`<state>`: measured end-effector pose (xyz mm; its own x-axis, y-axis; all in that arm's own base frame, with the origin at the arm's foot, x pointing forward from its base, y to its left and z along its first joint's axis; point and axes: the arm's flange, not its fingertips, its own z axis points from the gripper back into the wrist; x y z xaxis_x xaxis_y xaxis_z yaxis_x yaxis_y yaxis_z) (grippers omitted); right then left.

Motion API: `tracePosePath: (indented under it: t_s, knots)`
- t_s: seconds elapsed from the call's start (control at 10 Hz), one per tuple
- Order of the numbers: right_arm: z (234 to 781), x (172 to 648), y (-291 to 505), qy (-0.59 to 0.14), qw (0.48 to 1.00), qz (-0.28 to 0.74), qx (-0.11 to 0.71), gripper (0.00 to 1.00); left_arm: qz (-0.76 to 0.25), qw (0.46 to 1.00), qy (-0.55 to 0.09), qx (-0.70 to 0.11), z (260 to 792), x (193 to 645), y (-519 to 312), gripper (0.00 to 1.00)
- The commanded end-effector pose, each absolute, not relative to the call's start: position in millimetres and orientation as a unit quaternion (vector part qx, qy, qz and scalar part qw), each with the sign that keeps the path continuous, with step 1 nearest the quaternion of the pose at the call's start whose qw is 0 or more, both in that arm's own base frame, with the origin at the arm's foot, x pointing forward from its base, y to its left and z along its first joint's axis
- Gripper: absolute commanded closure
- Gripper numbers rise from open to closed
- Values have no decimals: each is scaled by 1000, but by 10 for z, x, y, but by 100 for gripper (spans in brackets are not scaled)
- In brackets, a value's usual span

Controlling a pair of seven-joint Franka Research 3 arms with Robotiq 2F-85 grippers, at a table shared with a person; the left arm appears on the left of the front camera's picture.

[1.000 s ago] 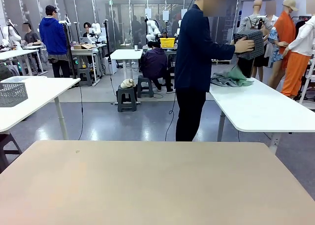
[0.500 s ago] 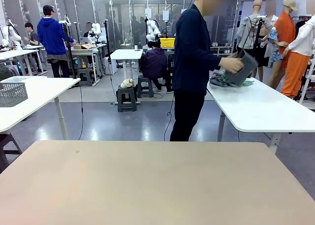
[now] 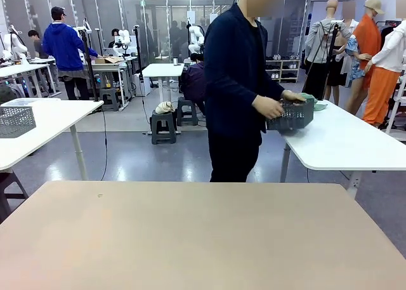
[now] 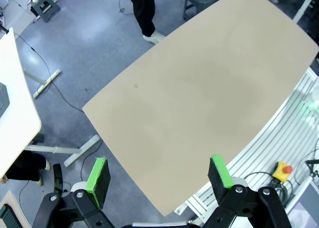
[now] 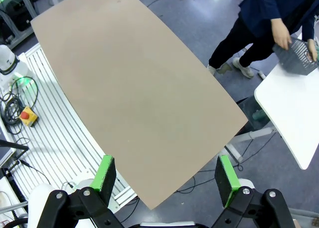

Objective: Fold the towels and place them in the basket.
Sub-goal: When a person lays out a Towel with hook on the table, fold it in half twice.

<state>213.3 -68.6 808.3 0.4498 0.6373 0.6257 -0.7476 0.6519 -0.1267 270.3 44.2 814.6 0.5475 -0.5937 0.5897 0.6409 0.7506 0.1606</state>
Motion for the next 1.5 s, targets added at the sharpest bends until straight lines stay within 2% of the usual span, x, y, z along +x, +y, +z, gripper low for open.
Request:
tracePosePath:
  t_s: [0.0, 1.4]
  knots:
    - [8093, 2134, -680, -332, 846, 409, 86, 0, -352, 878, -322, -37, 8141, 2706, 435, 0]
    - [8093, 2134, -680, -332, 846, 409, 86, 0, -352, 878, -322, -37, 8141, 2706, 435, 0]
